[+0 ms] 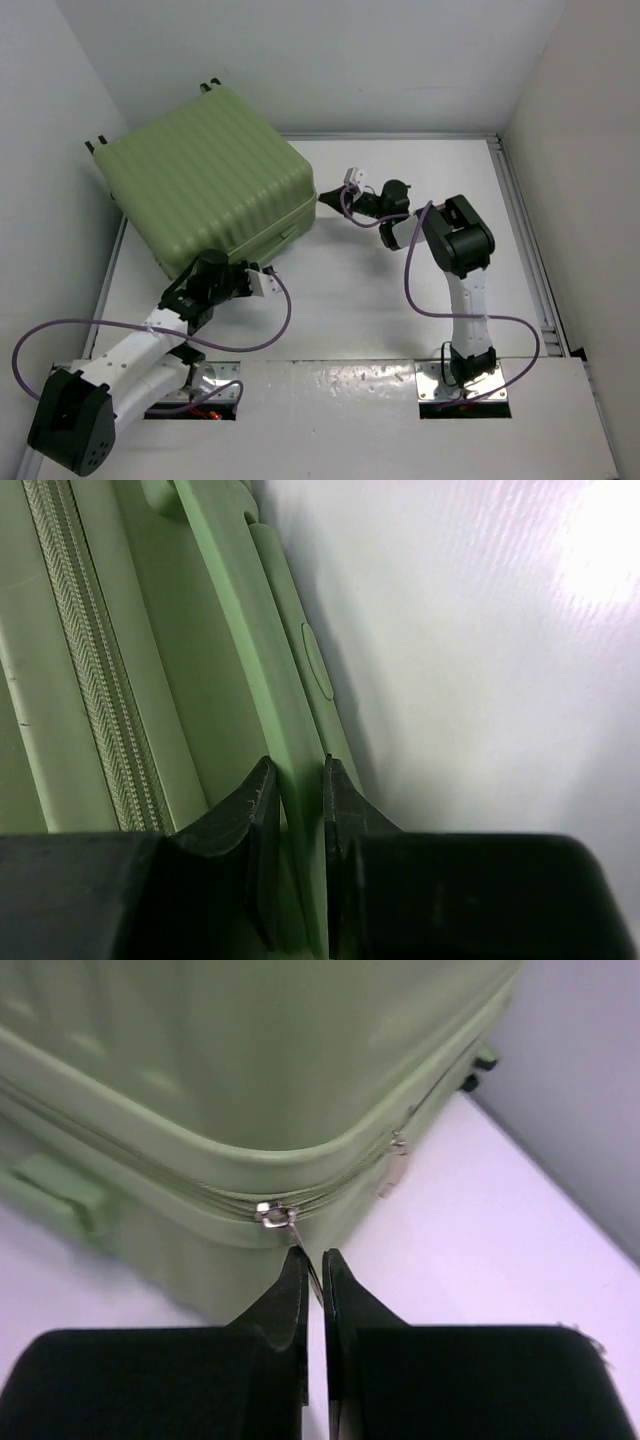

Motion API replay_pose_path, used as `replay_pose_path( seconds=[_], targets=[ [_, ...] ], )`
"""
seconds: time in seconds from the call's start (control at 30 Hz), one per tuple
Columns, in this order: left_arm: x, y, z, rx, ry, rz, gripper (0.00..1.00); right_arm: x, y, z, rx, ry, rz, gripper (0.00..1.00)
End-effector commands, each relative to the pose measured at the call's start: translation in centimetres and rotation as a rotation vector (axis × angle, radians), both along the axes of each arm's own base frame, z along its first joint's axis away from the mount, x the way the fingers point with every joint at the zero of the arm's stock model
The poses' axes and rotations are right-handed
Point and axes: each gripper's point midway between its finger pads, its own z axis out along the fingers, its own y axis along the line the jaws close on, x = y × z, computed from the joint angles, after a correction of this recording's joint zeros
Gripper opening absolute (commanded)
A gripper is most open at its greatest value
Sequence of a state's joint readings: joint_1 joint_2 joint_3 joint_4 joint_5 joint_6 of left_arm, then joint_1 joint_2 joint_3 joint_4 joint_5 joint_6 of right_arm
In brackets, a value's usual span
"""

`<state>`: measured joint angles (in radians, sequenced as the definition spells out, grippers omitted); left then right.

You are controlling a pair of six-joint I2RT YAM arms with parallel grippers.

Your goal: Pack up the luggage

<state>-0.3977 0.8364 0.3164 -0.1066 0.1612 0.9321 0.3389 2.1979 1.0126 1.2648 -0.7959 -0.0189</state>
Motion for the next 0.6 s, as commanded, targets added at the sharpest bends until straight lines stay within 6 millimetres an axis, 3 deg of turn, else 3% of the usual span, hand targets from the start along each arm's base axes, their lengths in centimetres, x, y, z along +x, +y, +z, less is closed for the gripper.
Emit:
replay_pose_path(
  seconds=[0.0, 0.03, 0.07, 0.1, 0.17, 0.2, 0.23, 0.27, 0.3, 0.33, 0.37, 0.4, 0.43, 0.47, 0.53, 0.57],
  targets=[
    [-4.0, 5.0, -4.9, 0.217, 0.217, 0.064, 0.0, 13.8, -16.0, 2.9, 0.009, -0.202, -0.762, 0.0],
    [-3.7, 5.5, -4.9, 0.224, 0.221, 0.076, 0.0, 14.7, -16.6, 3.8, 0.026, -0.221, -0.804, 0.0],
    [-3.7, 5.6, -5.0, 0.226, 0.228, 0.07, 0.0, 15.1, -16.7, 2.5, 0.019, -0.207, -0.81, 0.0],
    [-3.5, 5.8, -5.0, 0.232, 0.23, 0.074, 0.0, 16.1, -16.7, 4.1, 0.044, -0.244, -0.823, 0.0],
    [-3.4, 6.2, -5.1, 0.242, 0.234, 0.074, 0.0, 16.8, -17.0, 3.2, 0.048, -0.235, -0.848, 0.0],
    [-3.4, 6.2, -5.1, 0.249, 0.23, 0.065, 0.0, 17.6, -16.8, 4.5, 0.069, -0.257, -0.848, 0.0],
    [-3.3, 6.4, -5.0, 0.257, 0.225, 0.055, 0.0, 17.9, -16.6, 3.3, 0.068, -0.242, -0.845, 0.0],
    [-3.2, 6.7, -5.0, 0.262, 0.222, 0.06, 0.0, 18.7, -16.3, 5.0, 0.105, -0.272, -0.835, 0.0],
    [-3.3, 6.5, -5.2, 0.263, 0.229, 0.044, 0.0, 18.9, -16.2, 5.2, 0.117, -0.281, -0.828, 0.0],
    [-3.3, 6.9, -5.4, 0.27, 0.236, 0.05, 0.0, 19.1, -15.7, 3.4, 0.114, -0.265, -0.812, 0.0],
    [-2.9, 6.8, -5.0, 0.265, 0.225, 0.045, 0.0, 19.7, -14.8, 5.5, 0.155, -0.304, -0.776, 0.0],
    [-3.0, 6.8, -5.3, 0.268, 0.238, 0.044, 0.0, 19.8, -14.1, 5.4, 0.16, -0.308, -0.758, 0.0],
    [-3.0, 6.7, -5.5, 0.263, 0.246, 0.037, 0.0, 20.0, -13.6, 3.6, 0.15, -0.29, -0.748, 0.0],
    [-2.6, 6.8, -5.1, 0.259, 0.236, 0.048, 0.0, 20.5, -12.4, 5.3, 0.177, -0.328, -0.73, 0.0],
    [-2.6, 6.9, -5.4, 0.259, 0.248, 0.042, 0.0, 20.9, -10.9, 4.1, 0.185, -0.317, -0.707, 0.0],
    [-2.6, 6.9, -5.5, 0.259, 0.248, 0.042, 0.0, 21.3, -10.5, 4.9, 0.2, -0.336, -0.705, 0.0]
  ],
)
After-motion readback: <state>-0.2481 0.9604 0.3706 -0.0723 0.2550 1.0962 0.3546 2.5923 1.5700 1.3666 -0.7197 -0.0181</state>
